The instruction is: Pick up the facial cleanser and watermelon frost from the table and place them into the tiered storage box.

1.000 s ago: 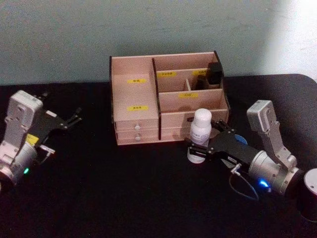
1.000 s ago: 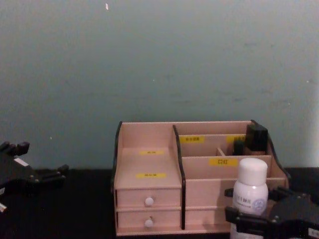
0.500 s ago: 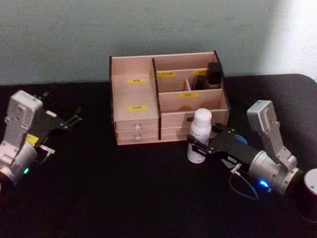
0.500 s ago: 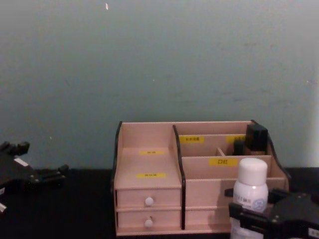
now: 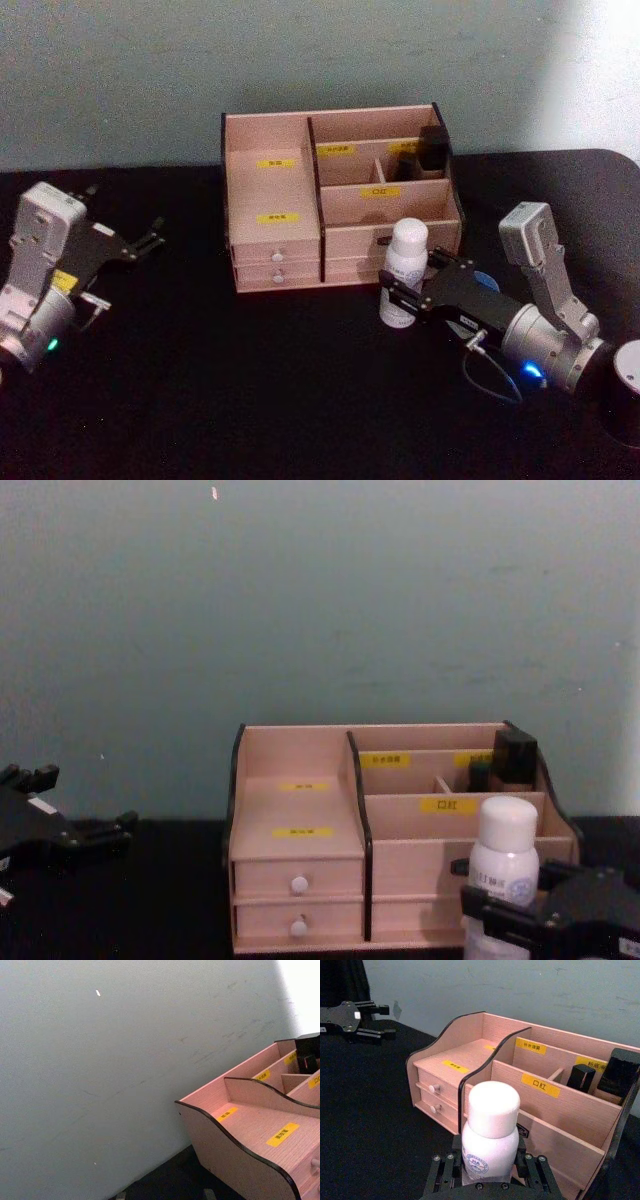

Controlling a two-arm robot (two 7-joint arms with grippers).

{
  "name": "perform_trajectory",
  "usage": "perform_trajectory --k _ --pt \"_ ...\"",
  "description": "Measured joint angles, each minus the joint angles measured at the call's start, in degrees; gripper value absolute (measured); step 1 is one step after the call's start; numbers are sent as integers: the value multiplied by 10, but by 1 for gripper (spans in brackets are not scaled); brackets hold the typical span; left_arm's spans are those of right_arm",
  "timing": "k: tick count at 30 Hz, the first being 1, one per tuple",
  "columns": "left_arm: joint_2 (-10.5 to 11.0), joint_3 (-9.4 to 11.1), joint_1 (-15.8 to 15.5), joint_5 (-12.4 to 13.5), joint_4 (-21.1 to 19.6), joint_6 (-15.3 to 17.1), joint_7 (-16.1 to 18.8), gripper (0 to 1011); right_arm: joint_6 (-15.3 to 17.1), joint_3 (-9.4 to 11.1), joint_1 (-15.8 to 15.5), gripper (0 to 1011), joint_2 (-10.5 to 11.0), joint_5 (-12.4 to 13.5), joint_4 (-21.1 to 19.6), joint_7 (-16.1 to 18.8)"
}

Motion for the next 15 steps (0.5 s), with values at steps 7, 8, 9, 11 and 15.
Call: perform_trajectory --k 7,8,9,11,15 --pt "0 0 0 0 0 0 0 1001 -7 0 -6 600 5 -3 -12 1" --pt "0 0 0 0 0 0 0 1001 -7 0 -7 600 5 -2 -16 3" --pt "0 0 0 0 0 0 0 1001 -4 2 -10 600 7 3 -23 6" --pt "0 0 0 0 0 0 0 1001 0 4 -13 600 10 9 -31 9" --pt "0 0 0 0 0 0 0 1001 12 9 -20 600 18 28 -54 18"
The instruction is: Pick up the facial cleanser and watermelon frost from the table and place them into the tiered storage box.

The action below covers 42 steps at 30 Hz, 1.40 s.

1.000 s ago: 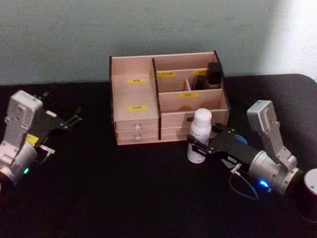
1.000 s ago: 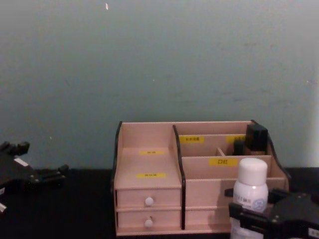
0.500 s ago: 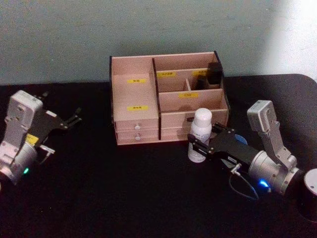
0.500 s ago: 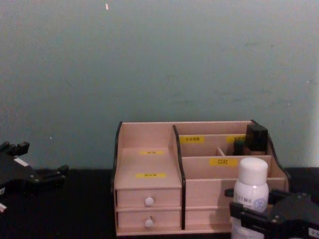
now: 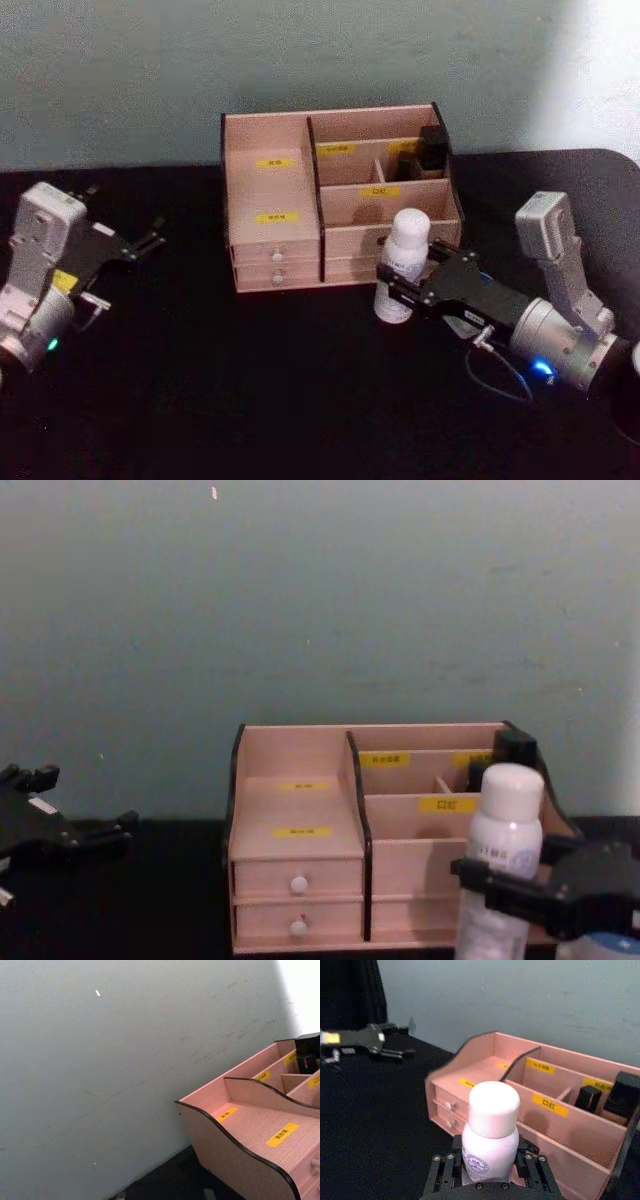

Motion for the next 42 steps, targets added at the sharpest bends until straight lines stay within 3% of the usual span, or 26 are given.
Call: perform_trajectory --k 7,15,27,42 --pt "0 0 0 0 0 0 0 1001 28 7 1 600 13 38 -45 10" --pt "0 0 0 0 0 0 0 1001 40 4 30 600 13 56 -57 4" --pt "0 0 0 0 0 0 0 1001 30 -8 89 600 -9 42 -23 -24" --pt "0 0 0 0 0 0 0 1001 10 -21 168 600 -56 0 72 -42"
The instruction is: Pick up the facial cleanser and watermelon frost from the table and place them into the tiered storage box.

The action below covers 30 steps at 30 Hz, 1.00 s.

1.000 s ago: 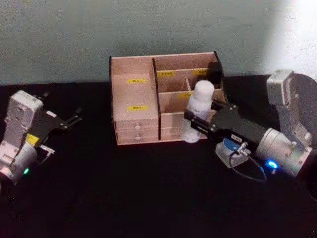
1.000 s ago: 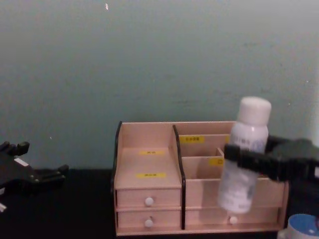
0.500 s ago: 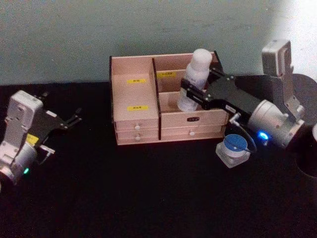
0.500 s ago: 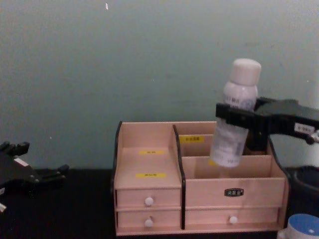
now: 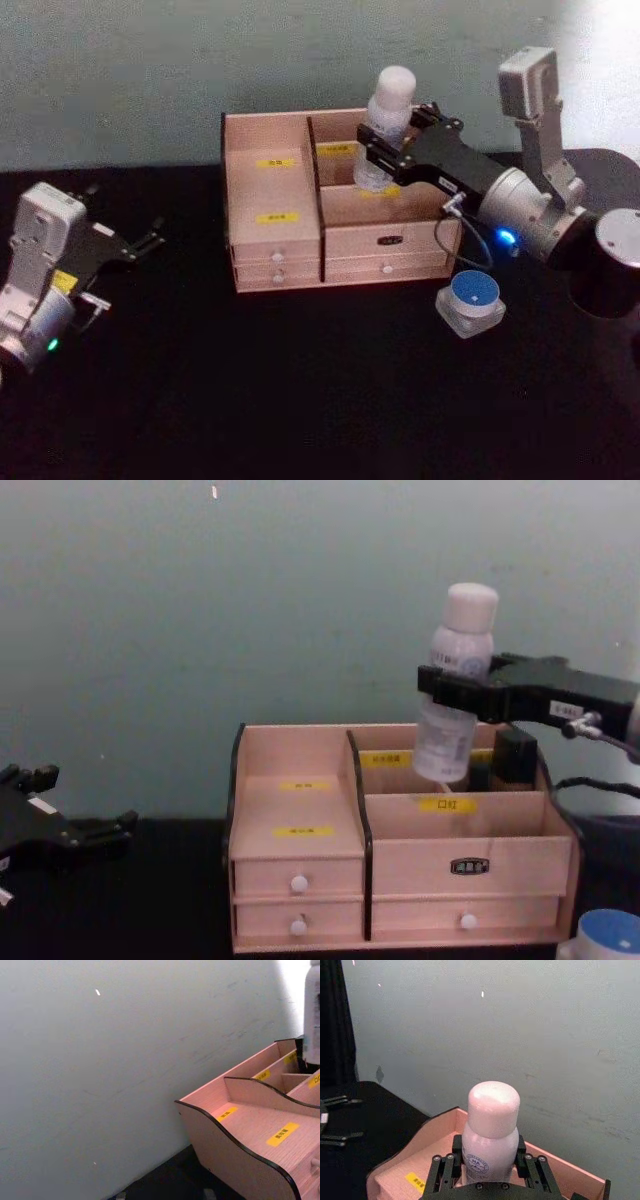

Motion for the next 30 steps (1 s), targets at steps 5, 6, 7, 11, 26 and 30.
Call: perform_trajectory --k 5,6,7,11,26,30 --pt "0 0 0 0 0 0 0 1001 -1 -4 21 600 -14 -10 33 -2" --pt "0 0 0 0 0 0 0 1001 -1 -4 25 600 -17 -12 39 -2" --pt "0 0 0 0 0 0 0 1001 -2 -5 32 600 -21 -16 50 -2" --pt "0 0 0 0 0 0 0 1001 -5 -7 51 600 -33 -23 81 -2" --pt "0 0 0 0 0 0 0 1001 -12 -8 96 600 -67 -40 159 4" --pt "0 0 0 0 0 0 0 1001 -14 -7 104 600 -74 -42 175 5"
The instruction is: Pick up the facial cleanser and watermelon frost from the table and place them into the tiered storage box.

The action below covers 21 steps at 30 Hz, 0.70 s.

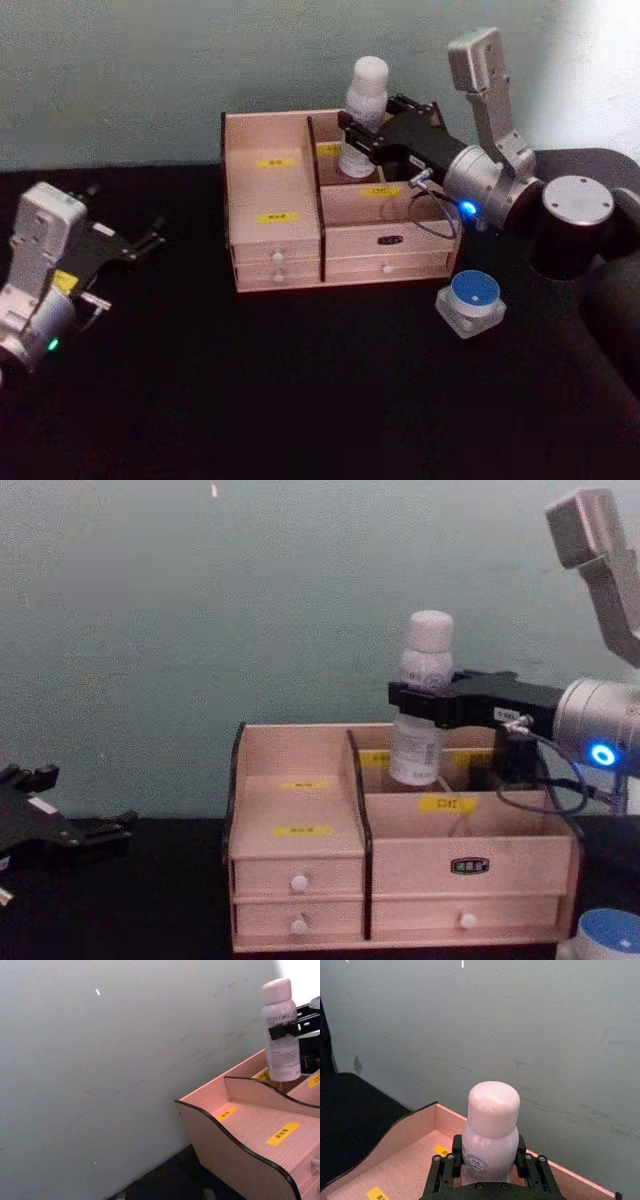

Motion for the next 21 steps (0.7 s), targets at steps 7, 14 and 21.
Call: perform_trajectory --k 7,14,21 --pt "0 0 0 0 0 0 0 1002 -5 1 16 600 -12 -6 34 2" --pt "0 0 0 0 0 0 0 1001 -9 4 28 600 -20 -9 61 5" --pt "0 0 0 0 0 0 0 1001 -5 7 31 600 -24 -9 72 11"
